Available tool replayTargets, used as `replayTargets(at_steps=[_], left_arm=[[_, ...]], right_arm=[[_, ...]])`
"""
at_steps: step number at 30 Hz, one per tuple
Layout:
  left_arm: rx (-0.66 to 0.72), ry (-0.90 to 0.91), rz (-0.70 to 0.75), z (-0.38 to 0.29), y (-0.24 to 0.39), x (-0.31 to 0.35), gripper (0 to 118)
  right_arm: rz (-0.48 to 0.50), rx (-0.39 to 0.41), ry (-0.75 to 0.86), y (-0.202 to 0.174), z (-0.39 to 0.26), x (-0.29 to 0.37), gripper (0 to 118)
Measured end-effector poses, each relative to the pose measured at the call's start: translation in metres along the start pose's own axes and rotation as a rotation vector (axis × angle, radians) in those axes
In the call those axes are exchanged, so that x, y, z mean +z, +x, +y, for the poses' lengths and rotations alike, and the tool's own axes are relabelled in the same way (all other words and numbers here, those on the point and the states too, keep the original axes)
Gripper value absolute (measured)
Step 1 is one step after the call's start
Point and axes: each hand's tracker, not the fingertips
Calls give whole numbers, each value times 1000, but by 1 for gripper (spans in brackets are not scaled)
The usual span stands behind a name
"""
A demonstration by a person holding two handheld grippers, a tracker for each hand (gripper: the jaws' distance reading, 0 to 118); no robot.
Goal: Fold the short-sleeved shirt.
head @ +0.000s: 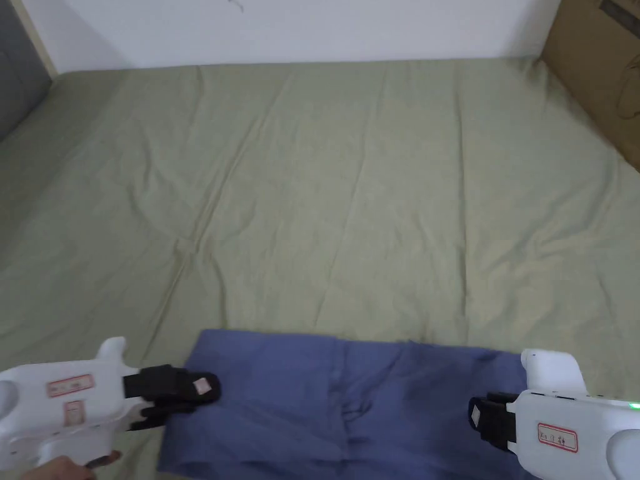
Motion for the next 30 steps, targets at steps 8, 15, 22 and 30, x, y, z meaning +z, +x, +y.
replayTargets(at_steps=[8,15,22,30], left_arm=[[28,102,139,2,1,70,7],[-239,97,60,-10,113,50,7],[-441,-67,-2,-45,208,-43,7],[-492,-355,68,-105,221,-188,42]], right_arm=[[18,-8,-3,6,-4,-1,2],[4,-66,24,29,-7,7,2],[8,-150,57,66,-17,20,2],[-28,-246,56,103,-34,27,2]])
